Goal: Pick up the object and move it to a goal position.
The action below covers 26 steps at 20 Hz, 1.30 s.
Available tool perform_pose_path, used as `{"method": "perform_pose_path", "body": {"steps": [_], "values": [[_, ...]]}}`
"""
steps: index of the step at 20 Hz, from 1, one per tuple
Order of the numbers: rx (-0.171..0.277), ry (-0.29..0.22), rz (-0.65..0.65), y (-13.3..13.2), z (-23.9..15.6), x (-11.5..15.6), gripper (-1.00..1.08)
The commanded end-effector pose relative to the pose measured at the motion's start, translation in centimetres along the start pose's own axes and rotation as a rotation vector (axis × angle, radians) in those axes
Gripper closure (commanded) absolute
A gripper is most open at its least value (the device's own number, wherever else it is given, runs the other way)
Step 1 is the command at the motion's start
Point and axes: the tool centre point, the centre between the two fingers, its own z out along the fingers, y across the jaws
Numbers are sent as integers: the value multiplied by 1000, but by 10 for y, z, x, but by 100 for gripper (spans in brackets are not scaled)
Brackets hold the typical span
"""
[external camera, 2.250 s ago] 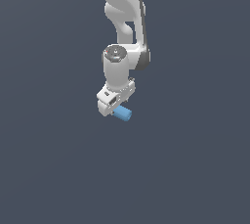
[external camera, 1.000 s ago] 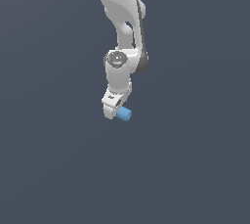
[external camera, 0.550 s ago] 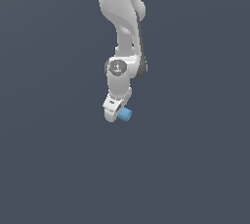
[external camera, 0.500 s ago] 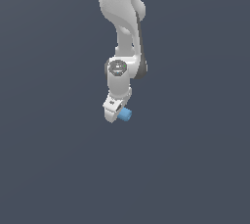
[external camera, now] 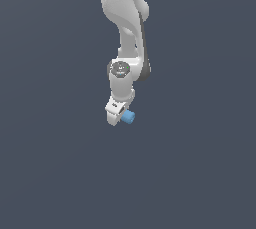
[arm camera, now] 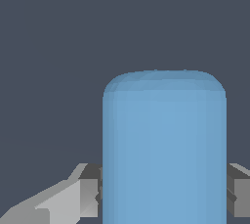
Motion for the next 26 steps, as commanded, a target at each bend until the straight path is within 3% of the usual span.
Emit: {"method": "perform_pose_path", "body": {"steps": [1, 13, 26], "values": [[0, 0, 0, 0, 0, 0, 108], [0, -1, 0, -24, -32, 26, 108], [0, -3, -2, -98, -134, 111, 108]]}}
